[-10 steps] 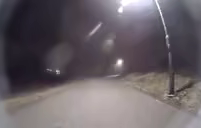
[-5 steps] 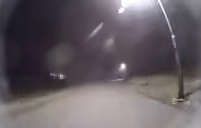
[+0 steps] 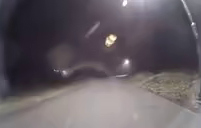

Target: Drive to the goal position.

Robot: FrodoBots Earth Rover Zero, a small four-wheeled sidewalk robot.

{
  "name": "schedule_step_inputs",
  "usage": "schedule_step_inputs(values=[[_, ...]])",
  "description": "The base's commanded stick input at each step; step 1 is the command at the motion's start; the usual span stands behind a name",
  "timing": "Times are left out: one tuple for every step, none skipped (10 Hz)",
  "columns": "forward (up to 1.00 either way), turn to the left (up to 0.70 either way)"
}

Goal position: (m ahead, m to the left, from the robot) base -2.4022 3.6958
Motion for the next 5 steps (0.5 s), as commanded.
schedule_step_inputs(values=[[1.0, 0.04], [1.0, 0.04], [1.0, 0.04], [1.0, 0.04], [1.0, 0.03]])
